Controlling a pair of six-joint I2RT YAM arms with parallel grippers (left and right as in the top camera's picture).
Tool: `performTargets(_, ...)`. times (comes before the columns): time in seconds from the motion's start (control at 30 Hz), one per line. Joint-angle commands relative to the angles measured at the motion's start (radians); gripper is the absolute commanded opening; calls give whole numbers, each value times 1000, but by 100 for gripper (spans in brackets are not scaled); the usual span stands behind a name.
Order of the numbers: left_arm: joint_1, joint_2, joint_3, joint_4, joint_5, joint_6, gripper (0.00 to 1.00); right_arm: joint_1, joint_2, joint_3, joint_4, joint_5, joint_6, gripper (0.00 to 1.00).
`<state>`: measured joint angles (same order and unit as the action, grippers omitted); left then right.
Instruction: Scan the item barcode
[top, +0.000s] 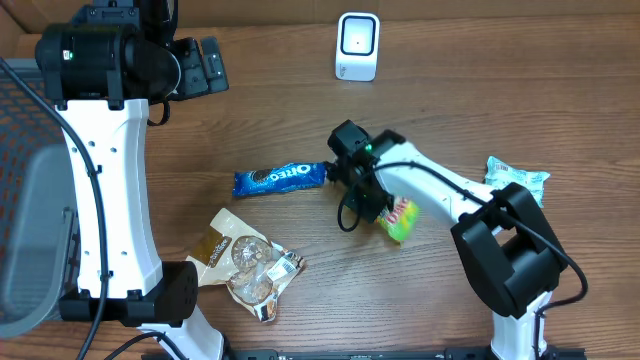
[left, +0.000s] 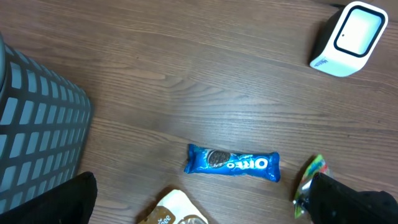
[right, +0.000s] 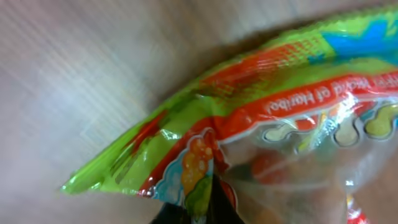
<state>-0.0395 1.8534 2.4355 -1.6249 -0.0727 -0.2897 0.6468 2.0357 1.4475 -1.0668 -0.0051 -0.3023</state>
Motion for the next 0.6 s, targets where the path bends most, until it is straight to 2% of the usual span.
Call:
performTargets(0.0,-7,4,7,2,-12,-13,100,-8,-9,135,-122,-308,41,4)
performTargets(0.17,-7,4,7,2,-12,-13,100,-16,-51,299,-340,-664,-22,4)
performTargets(0.27,-7,4,7,2,-12,-13,100,-26,-69,324,-391,-897,-74,4)
performTargets(0.4,-7,4,7,2,-13,-13,100,-69,-64,286,-356,-1170,-66,4)
performTargets(0.57,-7,4,7,2,-12,-13,100,-138,-22,189,-211,-1237,106,4)
